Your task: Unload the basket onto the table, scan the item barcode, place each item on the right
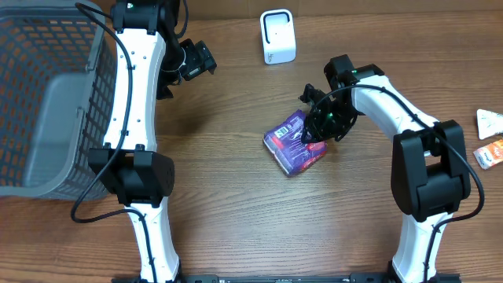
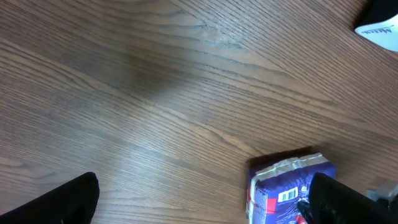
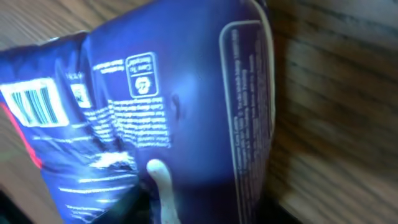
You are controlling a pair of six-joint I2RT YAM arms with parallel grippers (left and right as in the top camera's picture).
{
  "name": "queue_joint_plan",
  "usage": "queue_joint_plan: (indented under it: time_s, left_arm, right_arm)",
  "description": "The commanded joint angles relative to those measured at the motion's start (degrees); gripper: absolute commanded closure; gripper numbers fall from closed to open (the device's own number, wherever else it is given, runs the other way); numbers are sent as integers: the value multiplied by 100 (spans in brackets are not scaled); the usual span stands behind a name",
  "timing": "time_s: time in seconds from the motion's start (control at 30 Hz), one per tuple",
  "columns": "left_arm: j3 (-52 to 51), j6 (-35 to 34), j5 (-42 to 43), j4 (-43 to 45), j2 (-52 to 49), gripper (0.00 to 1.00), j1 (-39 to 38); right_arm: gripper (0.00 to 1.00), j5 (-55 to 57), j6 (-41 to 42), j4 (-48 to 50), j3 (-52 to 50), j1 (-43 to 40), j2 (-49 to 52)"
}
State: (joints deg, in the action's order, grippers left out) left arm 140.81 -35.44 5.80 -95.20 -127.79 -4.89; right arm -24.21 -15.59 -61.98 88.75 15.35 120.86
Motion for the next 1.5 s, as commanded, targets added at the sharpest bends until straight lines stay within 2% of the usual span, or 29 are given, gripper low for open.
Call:
queue_joint_plan:
  time_s: [0.0, 0.03, 0.07, 0.2, 0.4, 0.5, 0.7, 0.77, 0.83, 0.97, 1.17, 1.2, 1.27, 1.3, 1.37, 1.47]
  left_arm:
    - [4, 74, -2, -13, -46, 0, -17]
    - [4, 74, -2, -13, -46, 0, -17]
    - [4, 74, -2, -13, -46, 0, -17]
    - [4, 74, -2, -13, -46, 0, -17]
    - [4, 74, -2, -13, -46, 0, -17]
    - [4, 74, -2, -13, -46, 0, -17]
    - [4, 74, -2, -13, -46, 0, -17]
    - [4, 74, -2, -13, -46, 0, -17]
    - [4, 74, -2, -13, -46, 0, -15]
    - [4, 74, -2, -13, -46, 0, -17]
    - [4, 74, -2, -13, -46, 0, -17]
    - [4, 74, -2, -13, -46, 0, -17]
    - [4, 74, -2, -13, -46, 0, -17]
    - [4, 74, -2, -13, -46, 0, -15]
    - [4, 74, -2, -13, -46, 0, -17]
    - [4, 74, -2, -13, -46, 0, -17]
  right_arm:
    - [81, -334, 332, 20, -87, -9, -116]
    - [85, -450, 483, 26, -61, -9, -116]
    - [96, -645, 769, 26, 24, -9, -116]
    - [96, -962, 1504, 31, 538, -9, -118]
    - [96, -776, 2684, 518, 1572, -9, -118]
    - [96, -140, 3346, 1388, 1919, -9, -118]
    - [96, 1836, 3578, 2492, 2035, 133, -118]
    - [96, 2542, 3576, 2273, 2035, 221, -116]
    - [96, 3071, 3578, 1576, 2035, 293, -116]
    - [96, 2909, 3681, 151, 2035, 291, -118]
    - [95, 2855, 3681, -723, 2035, 291, -116]
    - [92, 2796, 3676, -896, 2035, 291, -118]
    - [74, 2754, 3659, -1215, 2033, 291, -118]
    - [50, 2754, 3635, -1349, 2033, 291, -116]
    - [16, 2756, 3416, -1453, 2035, 291, -118]
    - [9, 2754, 3187, -1515, 2076, 293, -118]
